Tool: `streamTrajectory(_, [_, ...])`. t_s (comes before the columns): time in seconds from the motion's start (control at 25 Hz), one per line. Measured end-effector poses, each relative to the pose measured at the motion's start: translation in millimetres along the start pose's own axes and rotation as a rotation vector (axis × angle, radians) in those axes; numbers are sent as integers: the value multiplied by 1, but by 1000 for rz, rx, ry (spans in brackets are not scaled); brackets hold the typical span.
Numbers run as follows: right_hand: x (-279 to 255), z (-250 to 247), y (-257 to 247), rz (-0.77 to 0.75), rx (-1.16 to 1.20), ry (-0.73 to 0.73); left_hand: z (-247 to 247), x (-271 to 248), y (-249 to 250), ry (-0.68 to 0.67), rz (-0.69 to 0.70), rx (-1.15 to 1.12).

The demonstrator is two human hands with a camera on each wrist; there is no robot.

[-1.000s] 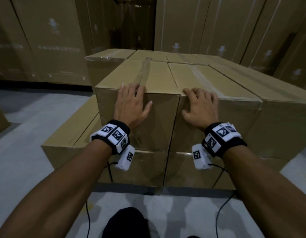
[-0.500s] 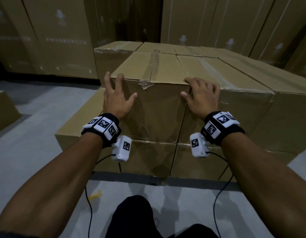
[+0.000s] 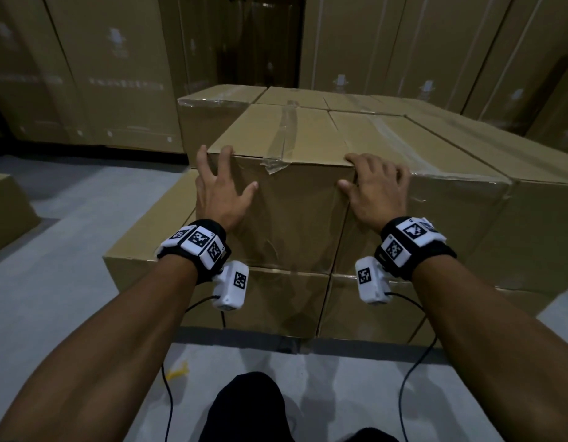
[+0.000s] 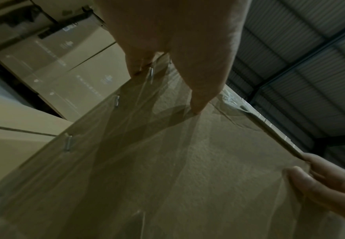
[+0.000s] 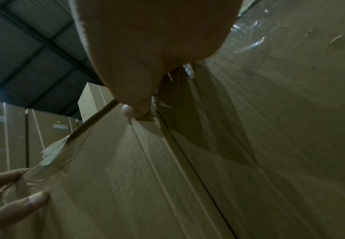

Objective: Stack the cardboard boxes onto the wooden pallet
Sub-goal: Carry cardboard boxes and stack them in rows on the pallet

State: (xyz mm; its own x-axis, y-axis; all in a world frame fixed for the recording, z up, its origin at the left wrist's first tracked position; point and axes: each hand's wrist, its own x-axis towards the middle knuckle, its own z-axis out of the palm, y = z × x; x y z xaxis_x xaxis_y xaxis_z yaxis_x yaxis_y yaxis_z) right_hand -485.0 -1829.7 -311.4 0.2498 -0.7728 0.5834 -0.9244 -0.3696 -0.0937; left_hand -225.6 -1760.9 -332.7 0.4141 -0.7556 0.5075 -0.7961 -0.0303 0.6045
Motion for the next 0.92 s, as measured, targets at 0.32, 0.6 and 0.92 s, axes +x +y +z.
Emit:
streamTrajectory(0.32, [0,1,-1,13,-21,-8,3,2,-3,-2,3,33])
streamTrajectory(0.6, [7,-27,-4,36,-25,-375,-36,8,17,-344,-133,260])
streamTrajectory(0.92, [27,-173,-55,3,-41,-814,-169,13,120,-712,-38,591])
